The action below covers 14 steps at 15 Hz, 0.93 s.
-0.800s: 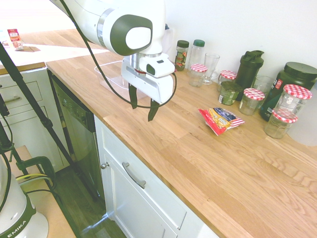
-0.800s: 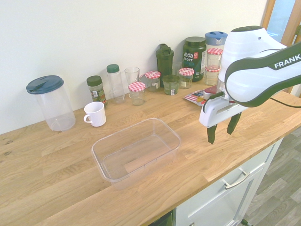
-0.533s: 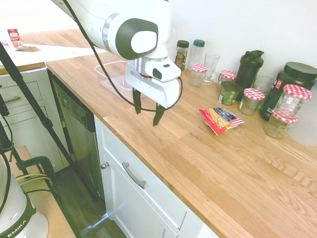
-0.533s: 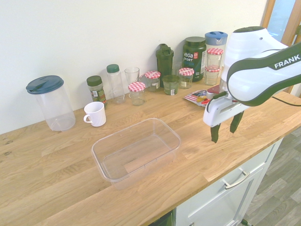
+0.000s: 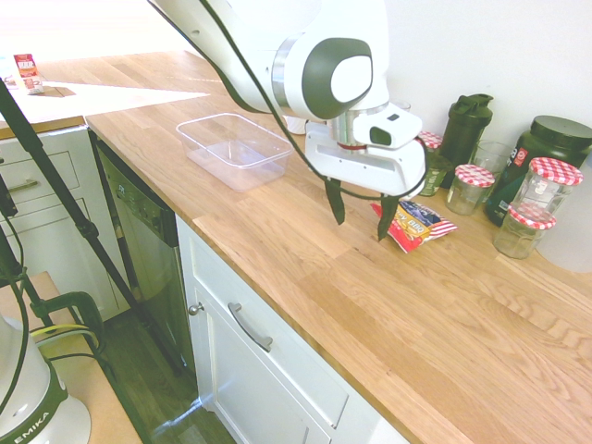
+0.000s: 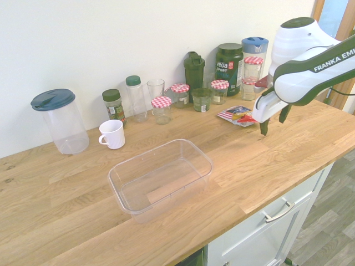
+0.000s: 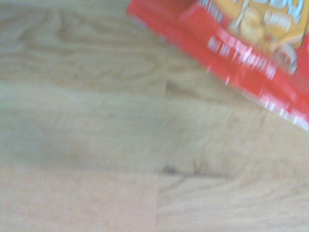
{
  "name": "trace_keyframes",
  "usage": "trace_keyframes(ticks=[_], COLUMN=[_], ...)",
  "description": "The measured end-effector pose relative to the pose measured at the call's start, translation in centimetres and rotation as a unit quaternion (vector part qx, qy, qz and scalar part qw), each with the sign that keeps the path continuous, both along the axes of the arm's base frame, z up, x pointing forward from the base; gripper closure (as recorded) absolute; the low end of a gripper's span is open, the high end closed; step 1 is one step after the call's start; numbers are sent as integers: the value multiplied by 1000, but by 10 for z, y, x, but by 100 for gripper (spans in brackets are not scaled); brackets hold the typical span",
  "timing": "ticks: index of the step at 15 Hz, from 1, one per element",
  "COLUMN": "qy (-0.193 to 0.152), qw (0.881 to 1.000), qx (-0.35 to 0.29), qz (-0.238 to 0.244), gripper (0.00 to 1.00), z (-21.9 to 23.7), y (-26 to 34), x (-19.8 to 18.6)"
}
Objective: Put the chip bag into the container
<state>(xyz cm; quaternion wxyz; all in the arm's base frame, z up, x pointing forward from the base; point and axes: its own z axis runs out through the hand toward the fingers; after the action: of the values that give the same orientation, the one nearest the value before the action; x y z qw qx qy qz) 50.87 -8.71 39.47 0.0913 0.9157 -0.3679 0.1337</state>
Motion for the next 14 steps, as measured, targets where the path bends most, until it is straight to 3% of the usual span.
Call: trace_keyframes(ticks=[4,5,14], qy=[-14,-16,-4], qw=[999,998,994], qx=[-48,-58,-103], qz=[20,24,26], gripper=[0,100,100], z=[-9,-12,-43], y=[33,41,34], x=[41,49,63])
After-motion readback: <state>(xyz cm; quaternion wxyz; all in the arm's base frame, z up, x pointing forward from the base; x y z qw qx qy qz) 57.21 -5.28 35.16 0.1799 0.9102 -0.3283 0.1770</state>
